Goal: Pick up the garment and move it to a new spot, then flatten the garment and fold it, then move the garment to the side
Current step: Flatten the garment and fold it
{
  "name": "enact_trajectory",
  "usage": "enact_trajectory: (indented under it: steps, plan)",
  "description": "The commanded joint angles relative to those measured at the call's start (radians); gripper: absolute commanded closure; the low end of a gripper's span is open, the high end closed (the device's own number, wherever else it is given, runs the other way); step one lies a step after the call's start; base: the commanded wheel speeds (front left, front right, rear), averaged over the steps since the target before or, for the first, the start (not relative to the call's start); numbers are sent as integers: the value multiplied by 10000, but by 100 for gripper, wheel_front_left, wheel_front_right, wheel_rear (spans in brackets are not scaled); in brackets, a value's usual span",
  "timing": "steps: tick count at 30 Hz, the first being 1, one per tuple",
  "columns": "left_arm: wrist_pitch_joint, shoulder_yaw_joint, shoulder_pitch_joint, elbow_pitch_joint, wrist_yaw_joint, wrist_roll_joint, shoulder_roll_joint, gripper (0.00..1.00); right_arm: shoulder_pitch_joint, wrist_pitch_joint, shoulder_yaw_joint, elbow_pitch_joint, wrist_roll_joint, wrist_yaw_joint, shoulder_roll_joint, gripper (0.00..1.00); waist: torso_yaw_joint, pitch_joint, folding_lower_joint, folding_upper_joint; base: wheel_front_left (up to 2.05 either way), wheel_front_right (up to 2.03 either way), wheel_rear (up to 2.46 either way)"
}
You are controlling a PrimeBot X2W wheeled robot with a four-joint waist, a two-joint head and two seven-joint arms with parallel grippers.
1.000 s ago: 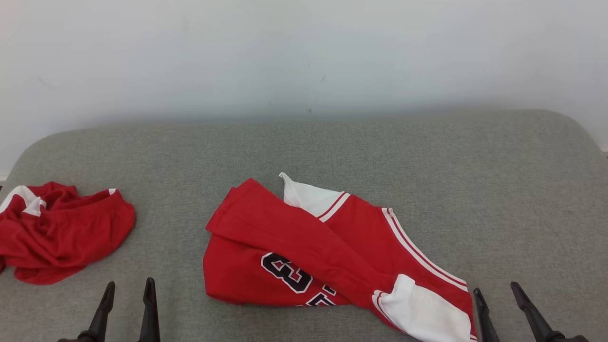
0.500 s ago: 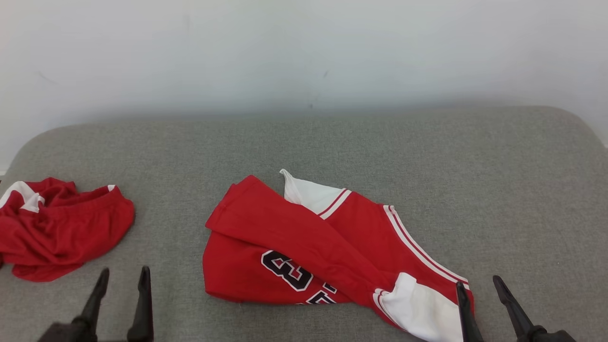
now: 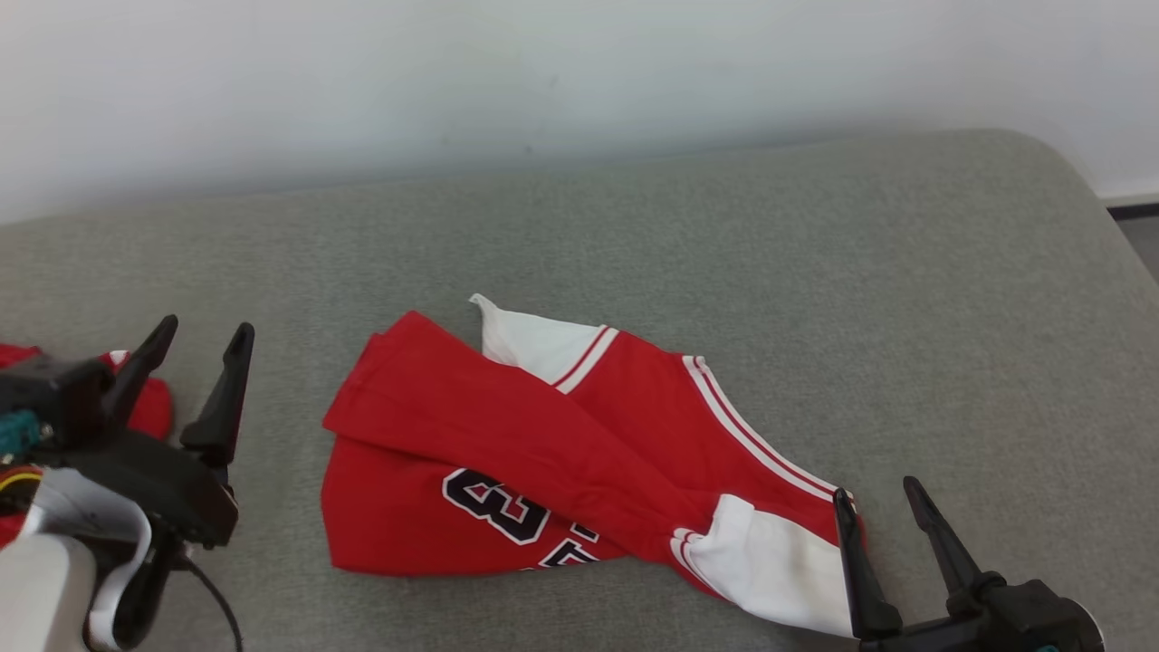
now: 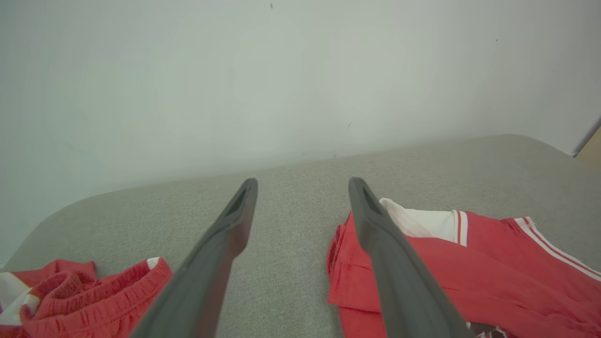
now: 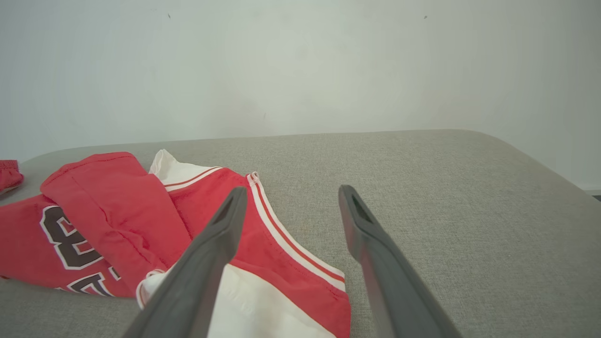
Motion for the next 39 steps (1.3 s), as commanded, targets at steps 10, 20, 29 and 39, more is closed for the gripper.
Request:
enact_trajectory:
  steps: [10,20,29,39]
  plan:
    - [1846,-1116,-1062,823,-192,-1350,793,0,-462,-1,207,221,183,-23,253,0,-1025,793,-1,0,0,0,0]
    - [2533,-2425,-1536,1298,-188,-1885,1462,0,-763,-1,254,258,215,-23,356,0,-1415,1216,-1,0,0,0,0]
    - [2443,-2957,-1686,1704,-190,-2255,1691,58,-737,-1,166,225,158,-23,421,0,-1501,1339,-1,0,0,0,0]
    - [1596,-3213,-2087,2388,-189,-1939,1703,100,-804,-1,100,202,58,-23,442,0,-1386,1361,-1,0,0,0,0]
